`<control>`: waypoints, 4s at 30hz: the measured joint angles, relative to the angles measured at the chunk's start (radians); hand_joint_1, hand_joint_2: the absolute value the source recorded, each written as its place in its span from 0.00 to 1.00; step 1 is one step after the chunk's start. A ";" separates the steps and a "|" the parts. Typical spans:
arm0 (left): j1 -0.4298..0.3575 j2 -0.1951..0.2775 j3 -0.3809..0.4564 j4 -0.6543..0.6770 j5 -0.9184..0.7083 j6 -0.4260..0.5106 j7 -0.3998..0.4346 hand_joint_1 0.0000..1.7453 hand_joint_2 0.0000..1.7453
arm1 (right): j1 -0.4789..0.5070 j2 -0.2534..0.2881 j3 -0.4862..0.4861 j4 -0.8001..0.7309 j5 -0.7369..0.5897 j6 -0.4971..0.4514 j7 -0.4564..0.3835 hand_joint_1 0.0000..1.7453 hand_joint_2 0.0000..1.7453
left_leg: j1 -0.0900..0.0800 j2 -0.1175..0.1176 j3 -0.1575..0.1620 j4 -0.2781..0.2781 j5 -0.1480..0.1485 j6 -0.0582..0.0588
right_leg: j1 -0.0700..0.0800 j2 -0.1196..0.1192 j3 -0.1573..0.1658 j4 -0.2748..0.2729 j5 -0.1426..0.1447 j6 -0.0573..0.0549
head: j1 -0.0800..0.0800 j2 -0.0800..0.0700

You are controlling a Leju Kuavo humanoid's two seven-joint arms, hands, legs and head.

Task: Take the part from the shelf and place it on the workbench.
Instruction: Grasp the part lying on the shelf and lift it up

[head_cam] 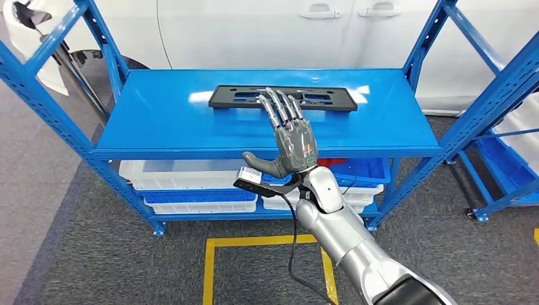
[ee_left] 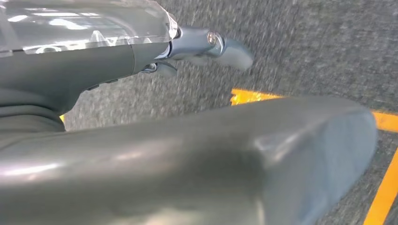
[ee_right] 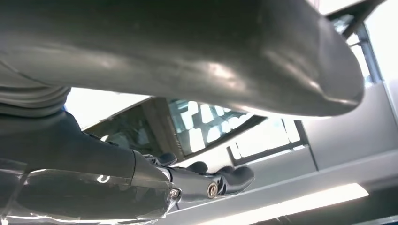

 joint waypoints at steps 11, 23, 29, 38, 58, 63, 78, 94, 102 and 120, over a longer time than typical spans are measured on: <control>0.002 0.006 0.018 0.000 -0.029 -0.003 0.002 0.00 0.00 | 0.007 -0.009 -0.171 0.076 0.005 -0.051 -0.002 0.00 0.00 | 0.027 0.004 -0.153 0.221 -0.023 -0.064 | -0.031 0.002 0.095 -0.058 -0.045 0.016 | 0.000 0.000; -0.012 0.007 0.025 0.001 -0.064 0.001 0.006 0.00 0.00 | 0.040 -0.013 -0.264 0.091 0.004 0.042 -0.072 0.00 1.00 | 0.028 0.003 -0.058 -0.002 0.057 -0.002 | -0.037 0.003 -0.031 0.211 -0.180 0.073 | 0.000 0.000; -0.016 0.006 0.027 0.001 -0.081 0.001 0.014 0.00 0.00 | 0.047 0.000 -0.251 0.099 0.051 0.073 -0.060 0.00 1.00 | 0.020 -0.002 -0.018 -0.002 0.025 -0.008 | -0.028 0.002 0.003 0.036 -0.020 0.047 | 0.000 0.000; -0.032 0.005 0.028 0.001 -0.107 -0.001 0.023 0.00 0.00 | -0.020 0.017 -0.156 0.184 0.248 0.109 -0.001 0.00 1.00 | 0.022 0.002 -0.118 0.203 -0.079 -0.047 | -0.028 0.002 0.058 -0.044 -0.030 0.016 | 0.000 0.000; -0.033 0.004 0.039 0.001 -0.118 -0.004 0.023 0.00 0.00 | -0.104 0.043 0.023 0.378 0.446 0.093 0.086 0.00 1.00 | 0.024 0.000 -0.058 0.002 0.056 -0.005 | -0.029 0.002 -0.034 0.131 -0.075 0.059 | 0.000 0.000; -0.033 0.003 0.043 0.001 -0.121 -0.008 0.021 0.00 0.00 | -0.120 0.053 0.029 0.400 0.446 0.094 0.096 0.00 1.00 | 0.019 0.000 -0.050 -0.002 0.046 -0.028 | -0.019 0.004 0.030 -0.020 -0.029 0.036 | 0.000 0.000; -0.031 0.004 0.048 0.001 -0.128 -0.008 0.015 0.00 0.00 | -0.146 0.078 0.036 0.465 0.451 0.128 0.147 0.00 1.00 | 0.018 0.001 -0.071 0.002 0.066 -0.026 | -0.016 0.005 0.073 -0.025 -0.062 0.035 | 0.000 0.000; -0.029 0.005 0.048 0.001 -0.137 -0.008 0.015 0.00 0.00 | -0.162 0.060 0.036 0.528 0.446 0.158 0.211 0.00 1.00 | 0.021 0.001 -0.017 -0.010 0.017 -0.036 | -0.024 0.004 0.021 -0.023 -0.018 0.036 | 0.000 0.000; -0.030 0.007 0.048 0.001 -0.143 -0.008 0.015 0.00 0.00 | -0.159 0.059 0.036 0.542 0.454 0.167 0.202 0.00 1.00 | 0.025 0.003 -0.180 0.260 -0.041 -0.053 | -0.022 0.005 0.077 -0.037 -0.051 0.008 | 0.000 0.000; -0.036 0.006 0.050 0.001 -0.145 -0.012 0.014 0.00 0.00 | -0.169 0.069 0.036 0.552 0.458 0.212 0.210 0.00 1.00 | 0.023 0.000 -0.035 -0.009 0.050 -0.011 | -0.030 0.002 -0.004 0.064 -0.042 0.052 | 0.000 0.000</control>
